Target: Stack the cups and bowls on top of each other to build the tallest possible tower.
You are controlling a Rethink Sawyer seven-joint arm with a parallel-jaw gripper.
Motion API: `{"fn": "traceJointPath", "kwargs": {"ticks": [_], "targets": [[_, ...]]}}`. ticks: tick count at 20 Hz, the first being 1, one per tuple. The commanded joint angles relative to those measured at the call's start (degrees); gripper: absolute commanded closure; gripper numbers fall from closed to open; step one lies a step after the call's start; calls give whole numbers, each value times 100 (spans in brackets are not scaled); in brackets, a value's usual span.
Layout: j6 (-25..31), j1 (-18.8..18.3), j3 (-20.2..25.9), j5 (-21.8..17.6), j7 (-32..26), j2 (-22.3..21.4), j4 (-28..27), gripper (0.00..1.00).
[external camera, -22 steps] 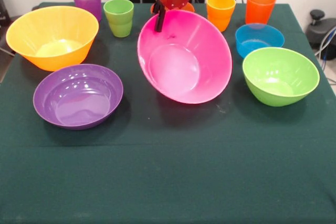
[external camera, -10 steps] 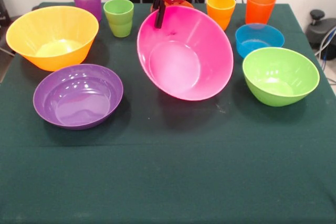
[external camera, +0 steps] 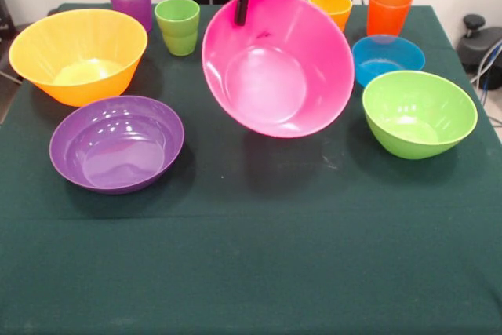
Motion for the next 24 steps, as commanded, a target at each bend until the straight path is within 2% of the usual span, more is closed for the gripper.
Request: {"fn": "traceJointPath", "kwargs": {"ticks": [1, 3, 7, 14, 19, 24], "targets": [[1052, -99, 120, -506, 101, -465, -69, 100], [1094, -103, 68, -564, 86, -562, -53, 100], [650, -209, 314, -601, 87, -643, 238, 100], [678, -737, 444, -909, -282, -788, 239, 100], [678, -980, 534, -1123, -300, -679, 99, 100], [820, -1036, 486, -1300, -230, -603, -109, 100]]}}
